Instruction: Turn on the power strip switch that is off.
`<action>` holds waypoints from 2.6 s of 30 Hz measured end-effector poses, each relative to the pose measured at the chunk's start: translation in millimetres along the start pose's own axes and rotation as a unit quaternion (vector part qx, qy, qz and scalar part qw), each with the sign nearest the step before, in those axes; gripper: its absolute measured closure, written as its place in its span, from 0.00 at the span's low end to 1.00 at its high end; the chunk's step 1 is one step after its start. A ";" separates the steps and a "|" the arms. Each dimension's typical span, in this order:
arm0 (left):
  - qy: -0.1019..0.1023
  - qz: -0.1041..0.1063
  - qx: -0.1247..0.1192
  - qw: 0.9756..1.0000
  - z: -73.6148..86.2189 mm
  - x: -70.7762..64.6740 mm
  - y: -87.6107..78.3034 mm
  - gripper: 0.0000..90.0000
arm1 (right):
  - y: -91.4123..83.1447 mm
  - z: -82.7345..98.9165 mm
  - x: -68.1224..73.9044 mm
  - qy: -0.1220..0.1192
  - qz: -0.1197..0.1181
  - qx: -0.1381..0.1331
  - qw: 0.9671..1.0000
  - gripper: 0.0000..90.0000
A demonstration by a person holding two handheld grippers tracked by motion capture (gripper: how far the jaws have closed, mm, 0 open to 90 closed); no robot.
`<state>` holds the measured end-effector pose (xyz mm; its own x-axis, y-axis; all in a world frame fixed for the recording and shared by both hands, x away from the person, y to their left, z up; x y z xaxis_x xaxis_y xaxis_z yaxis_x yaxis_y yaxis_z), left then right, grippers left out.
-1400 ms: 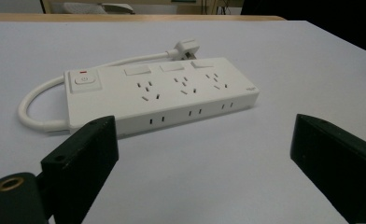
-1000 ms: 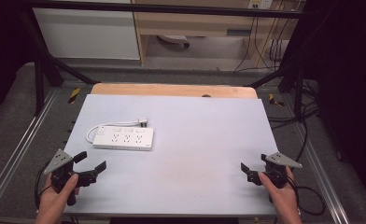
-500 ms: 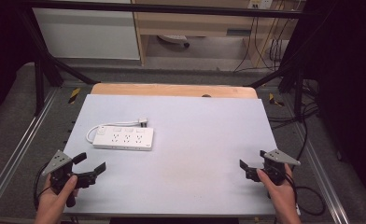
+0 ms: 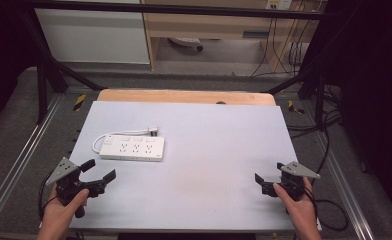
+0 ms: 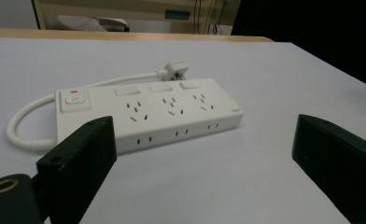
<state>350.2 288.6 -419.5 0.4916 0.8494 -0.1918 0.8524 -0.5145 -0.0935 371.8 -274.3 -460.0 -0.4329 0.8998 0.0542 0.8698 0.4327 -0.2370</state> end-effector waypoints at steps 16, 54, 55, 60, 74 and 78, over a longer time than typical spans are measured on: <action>-0.007 0.000 -0.026 1.000 -19.8 -2.0 11.4 0.07 | -2.3 -0.9 -1.3 0.028 -0.016 -0.012 0.999 0.03; 0.024 0.017 0.003 1.000 -53.6 -28.0 53.4 0.06 | 0.5 -1.8 5.4 0.010 -0.028 -0.005 1.000 0.02; 0.026 0.017 0.004 1.000 -54.2 -28.3 54.5 0.06 | 0.6 -1.9 5.4 0.011 -0.030 -0.005 0.999 0.02; 0.024 0.016 0.005 1.000 -57.3 -28.8 59.3 0.06 | 0.6 -1.5 5.3 0.006 -0.028 -0.004 1.000 0.03; 0.033 0.020 0.009 0.999 -65.4 -32.0 71.2 0.07 | 1.5 -0.9 6.4 0.008 -0.031 -0.002 0.999 0.02; 0.036 0.023 0.014 0.999 -66.6 -33.4 77.2 0.07 | 2.1 -0.5 7.2 0.005 -0.032 0.001 0.999 0.02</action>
<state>411.5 228.3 -355.3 0.5425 0.8305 -0.1262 0.8239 -0.5554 -0.1131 370.6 -266.9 -459.6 -0.4856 0.8705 0.0799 0.8398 0.4899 -0.2337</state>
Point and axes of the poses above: each handheld gripper's, and its own axes: y roughly forward along the jaws, z roughly out of its underside, x roughly to its left, the point moved 4 cm from there along y, roughly forward along the jaws, and after that the axes turned 15 degrees about -x, right-handed, at the moved point
